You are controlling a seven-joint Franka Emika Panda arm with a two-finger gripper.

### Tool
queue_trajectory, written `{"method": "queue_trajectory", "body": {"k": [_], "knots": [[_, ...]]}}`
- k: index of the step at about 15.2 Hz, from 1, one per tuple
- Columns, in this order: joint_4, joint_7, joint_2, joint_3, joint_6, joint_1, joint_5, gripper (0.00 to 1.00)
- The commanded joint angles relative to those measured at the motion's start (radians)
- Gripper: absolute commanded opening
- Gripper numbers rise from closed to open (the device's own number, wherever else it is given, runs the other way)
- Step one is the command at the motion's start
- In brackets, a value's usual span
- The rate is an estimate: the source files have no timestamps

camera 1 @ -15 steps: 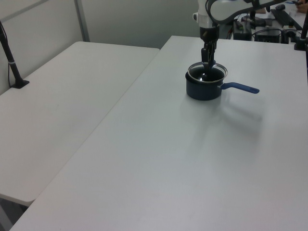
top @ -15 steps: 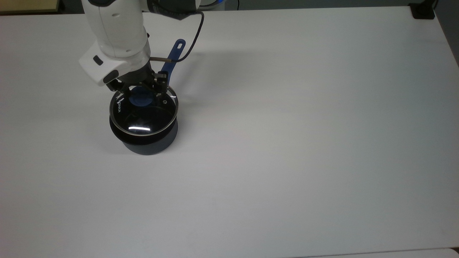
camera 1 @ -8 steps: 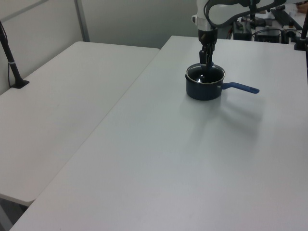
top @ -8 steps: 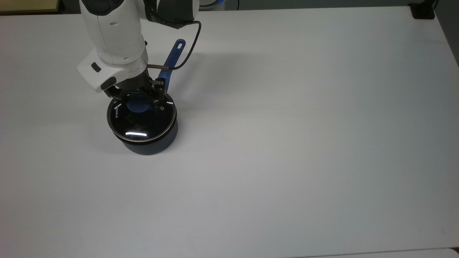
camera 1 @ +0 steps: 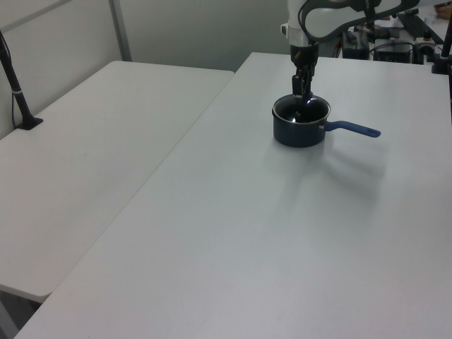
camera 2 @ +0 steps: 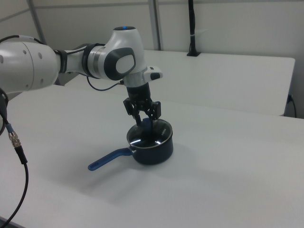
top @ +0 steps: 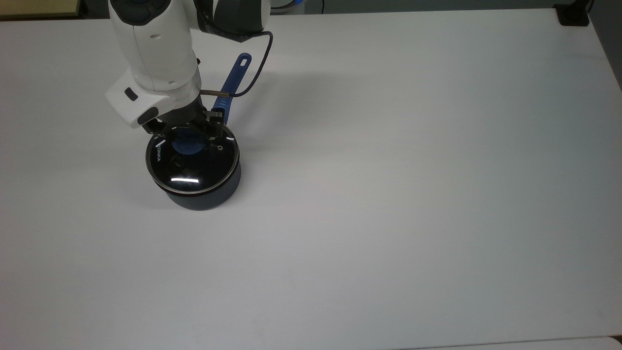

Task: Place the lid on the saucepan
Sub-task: 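Lower the lid onto the saucepan rim and settle it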

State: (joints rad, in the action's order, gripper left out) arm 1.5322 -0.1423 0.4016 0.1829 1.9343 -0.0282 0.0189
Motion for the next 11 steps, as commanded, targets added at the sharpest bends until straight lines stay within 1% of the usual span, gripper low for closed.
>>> {"method": "queue_trajectory", "body": {"k": [1,3,5,8,11], "knots": [[-0.014,-0.006,0.008,0.012,0.009,-0.009,-0.020,0.53],[-0.012,-0.005,0.008,0.010,0.023,-0.007,-0.023,0.55],[-0.009,-0.005,0.008,0.012,0.054,-0.006,-0.042,0.58],[-0.009,-0.003,0.008,0.012,0.055,-0.004,-0.048,0.62],[-0.009,-0.006,0.008,0.012,0.055,-0.004,-0.056,0.62]]}}
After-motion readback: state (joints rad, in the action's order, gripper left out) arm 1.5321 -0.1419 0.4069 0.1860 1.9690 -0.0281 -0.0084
